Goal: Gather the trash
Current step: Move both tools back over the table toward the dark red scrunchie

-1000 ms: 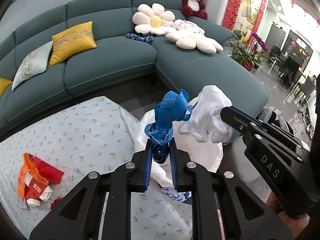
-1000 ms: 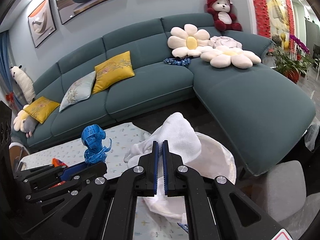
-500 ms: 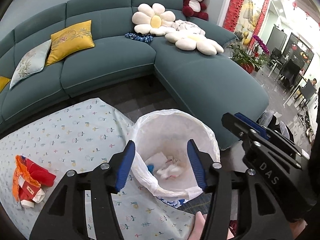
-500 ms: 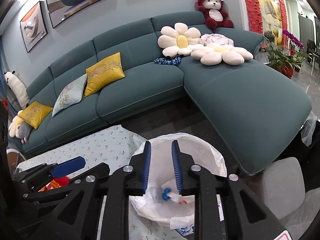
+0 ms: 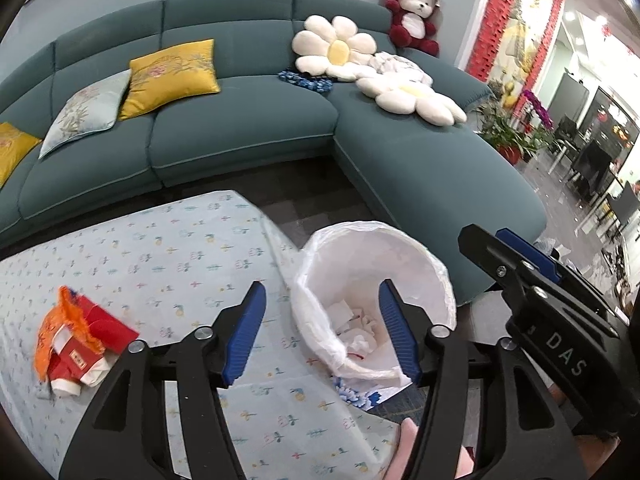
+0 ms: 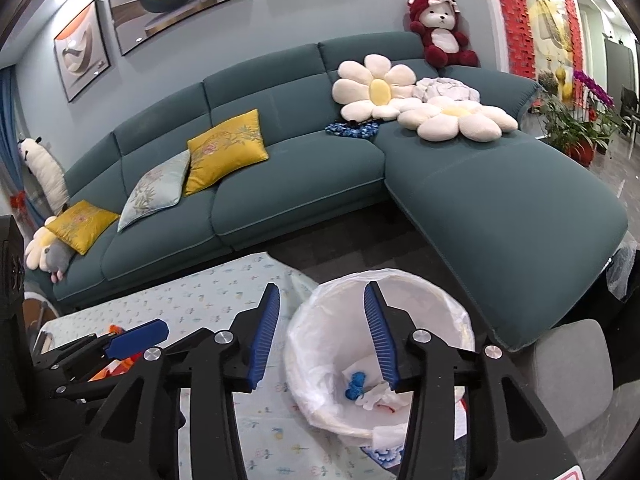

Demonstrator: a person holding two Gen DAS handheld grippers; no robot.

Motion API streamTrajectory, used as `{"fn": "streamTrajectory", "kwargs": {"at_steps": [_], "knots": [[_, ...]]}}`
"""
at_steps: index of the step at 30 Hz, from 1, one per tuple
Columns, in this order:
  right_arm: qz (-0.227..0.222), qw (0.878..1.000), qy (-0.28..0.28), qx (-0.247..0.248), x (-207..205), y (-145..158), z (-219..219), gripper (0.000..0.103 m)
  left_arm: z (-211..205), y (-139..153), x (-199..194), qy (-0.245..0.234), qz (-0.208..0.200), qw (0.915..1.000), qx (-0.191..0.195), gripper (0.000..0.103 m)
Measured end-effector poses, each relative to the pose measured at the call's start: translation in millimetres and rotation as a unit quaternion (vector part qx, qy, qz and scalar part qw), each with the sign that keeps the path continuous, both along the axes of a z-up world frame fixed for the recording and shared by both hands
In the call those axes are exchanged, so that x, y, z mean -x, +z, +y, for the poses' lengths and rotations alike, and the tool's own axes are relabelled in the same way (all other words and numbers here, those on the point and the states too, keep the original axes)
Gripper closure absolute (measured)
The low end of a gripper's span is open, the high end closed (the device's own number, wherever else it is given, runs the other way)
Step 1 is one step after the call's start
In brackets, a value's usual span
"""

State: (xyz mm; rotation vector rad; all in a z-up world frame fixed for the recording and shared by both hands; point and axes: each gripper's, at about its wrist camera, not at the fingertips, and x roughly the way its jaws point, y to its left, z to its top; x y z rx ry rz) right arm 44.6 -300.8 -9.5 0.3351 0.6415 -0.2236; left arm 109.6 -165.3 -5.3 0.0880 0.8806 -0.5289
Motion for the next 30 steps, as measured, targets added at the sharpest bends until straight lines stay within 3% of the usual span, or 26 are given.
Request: {"fn": "streamTrajectory", "kwargs": {"at_steps": [15,18,30], "knots": [[0.01,0.997,0.075,0.005,-10,3,99,0.051,114,-9,4,0.087,0.011,0.9962,0.0,0.041],[0.015,0.996,0.091,0.005,-12,0,121,0.048,140,-13,4,0.11,0.014,0.9939,0.001,0.033],[0.053,0.989,0.141,0.005,-27,-29,201,0.045,242,-36,6,0.189,0.036,0.9813,-0.003,0.03]]}}
